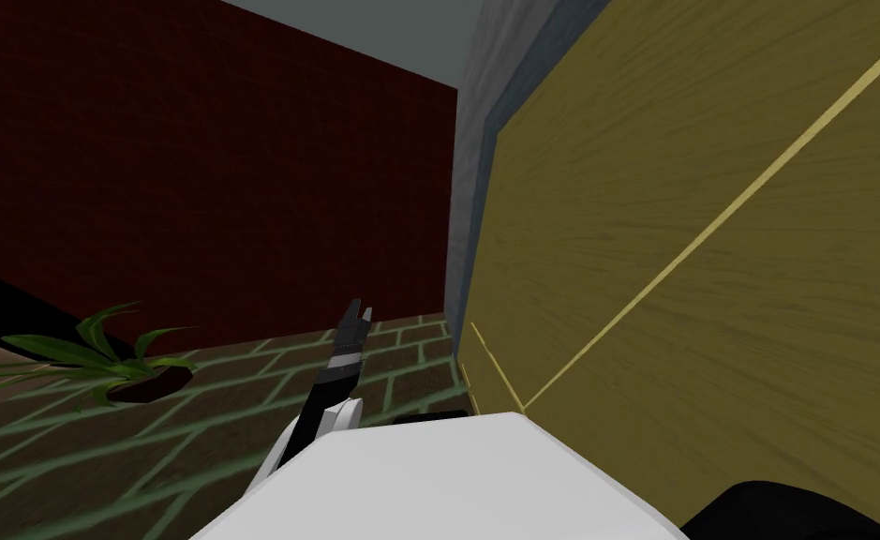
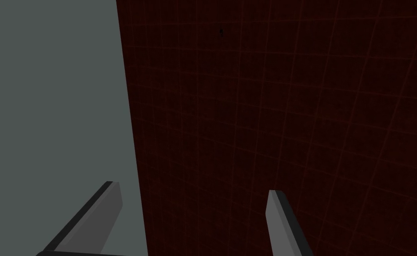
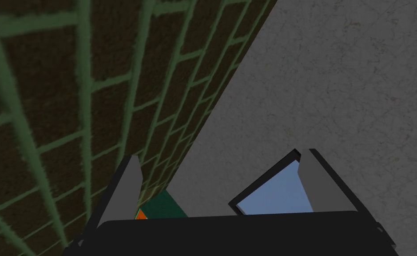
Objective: Push the door open
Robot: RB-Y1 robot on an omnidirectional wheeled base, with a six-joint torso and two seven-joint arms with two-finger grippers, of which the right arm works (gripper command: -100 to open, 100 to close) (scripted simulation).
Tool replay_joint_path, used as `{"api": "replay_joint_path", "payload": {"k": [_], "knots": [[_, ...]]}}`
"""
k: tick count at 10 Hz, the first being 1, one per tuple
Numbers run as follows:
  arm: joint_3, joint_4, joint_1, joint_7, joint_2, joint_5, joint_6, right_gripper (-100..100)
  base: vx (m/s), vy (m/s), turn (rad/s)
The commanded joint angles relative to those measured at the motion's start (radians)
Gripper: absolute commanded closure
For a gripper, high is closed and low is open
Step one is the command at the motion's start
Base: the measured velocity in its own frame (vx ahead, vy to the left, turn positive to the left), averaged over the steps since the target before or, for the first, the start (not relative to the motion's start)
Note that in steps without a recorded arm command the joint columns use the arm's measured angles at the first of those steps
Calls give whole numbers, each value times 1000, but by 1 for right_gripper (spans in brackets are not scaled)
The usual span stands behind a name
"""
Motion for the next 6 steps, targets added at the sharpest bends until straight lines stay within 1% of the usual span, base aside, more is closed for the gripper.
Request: {"api": "replay_joint_path", "payload": {"k": [1,6], "knots": [[6,15,-3,2,0,-35,-5,-100,74,-32,-15],[25,48,-4,4,-7,-139,-23,-100,75,-34,-14]]}}
